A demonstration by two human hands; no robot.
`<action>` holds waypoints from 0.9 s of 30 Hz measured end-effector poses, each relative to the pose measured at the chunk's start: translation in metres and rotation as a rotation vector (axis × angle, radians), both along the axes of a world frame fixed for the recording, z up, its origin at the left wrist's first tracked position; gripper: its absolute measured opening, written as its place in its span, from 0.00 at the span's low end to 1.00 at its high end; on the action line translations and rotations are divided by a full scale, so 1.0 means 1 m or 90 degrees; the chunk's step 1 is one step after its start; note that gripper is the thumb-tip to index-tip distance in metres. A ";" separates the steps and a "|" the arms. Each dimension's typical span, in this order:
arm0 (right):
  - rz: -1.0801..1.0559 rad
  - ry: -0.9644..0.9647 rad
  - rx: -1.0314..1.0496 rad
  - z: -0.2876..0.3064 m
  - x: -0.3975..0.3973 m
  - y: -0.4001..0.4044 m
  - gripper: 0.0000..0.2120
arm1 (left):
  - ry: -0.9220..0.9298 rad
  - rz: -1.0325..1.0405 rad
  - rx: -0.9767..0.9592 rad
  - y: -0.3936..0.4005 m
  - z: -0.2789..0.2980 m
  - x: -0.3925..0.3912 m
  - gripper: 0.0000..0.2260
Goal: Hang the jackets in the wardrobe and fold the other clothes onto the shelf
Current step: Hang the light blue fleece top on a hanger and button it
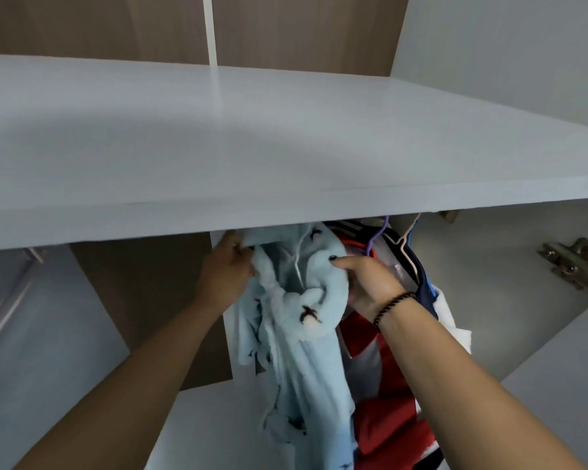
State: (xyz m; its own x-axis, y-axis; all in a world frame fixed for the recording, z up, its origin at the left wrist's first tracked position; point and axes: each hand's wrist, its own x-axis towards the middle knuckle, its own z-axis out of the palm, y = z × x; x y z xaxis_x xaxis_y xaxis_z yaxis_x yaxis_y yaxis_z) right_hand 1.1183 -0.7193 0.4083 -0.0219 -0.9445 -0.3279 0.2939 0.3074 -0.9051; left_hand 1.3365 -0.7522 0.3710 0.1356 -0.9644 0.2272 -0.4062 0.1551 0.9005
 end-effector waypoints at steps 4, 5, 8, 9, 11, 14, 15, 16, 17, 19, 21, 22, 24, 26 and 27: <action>0.080 -0.301 0.052 -0.020 0.006 0.030 0.18 | -0.040 0.065 0.066 0.021 -0.004 0.005 0.05; 0.087 -0.288 0.078 -0.028 0.013 0.038 0.20 | -0.068 0.057 0.107 0.027 -0.010 -0.001 0.08; 0.095 -0.246 0.144 -0.046 0.028 0.051 0.20 | 0.038 -0.014 0.217 0.054 -0.024 -0.024 0.10; 0.100 -0.237 0.152 -0.046 0.030 0.052 0.21 | 0.071 -0.020 0.225 0.063 -0.027 -0.032 0.10; 0.102 -0.229 0.159 -0.042 0.033 0.049 0.23 | 0.132 -0.003 0.212 0.081 -0.036 -0.046 0.11; 0.044 -0.136 0.157 -0.035 0.037 0.044 0.22 | 0.262 0.013 0.206 0.116 -0.045 -0.060 0.20; 0.024 -0.085 0.140 -0.037 0.037 0.044 0.22 | 0.280 0.003 0.196 0.128 -0.050 -0.062 0.26; 0.012 -0.024 0.110 -0.041 0.036 0.045 0.22 | 0.281 -0.011 0.189 0.140 -0.055 -0.064 0.32; 0.004 0.043 0.080 -0.045 0.035 0.048 0.23 | 0.267 -0.024 0.186 0.150 -0.061 -0.065 0.37; -0.004 0.128 0.029 -0.056 0.030 0.057 0.22 | 0.214 -0.046 0.169 0.164 -0.071 -0.067 0.41; 0.022 0.134 0.007 -0.066 0.028 0.070 0.18 | 0.125 -0.066 0.142 0.170 -0.078 -0.068 0.41; 0.043 0.139 -0.006 -0.068 0.028 0.075 0.16 | 0.076 -0.065 0.140 0.171 -0.080 -0.068 0.41; 0.079 0.175 -0.042 -0.070 0.030 0.082 0.15 | -0.041 -0.053 0.163 0.169 -0.083 -0.069 0.37; 0.090 0.241 -0.085 -0.067 0.030 0.086 0.19 | -0.163 -0.063 0.197 0.167 -0.083 -0.074 0.32; 0.093 0.285 -0.109 -0.064 0.030 0.086 0.19 | -0.191 -0.069 0.199 0.167 -0.081 -0.078 0.29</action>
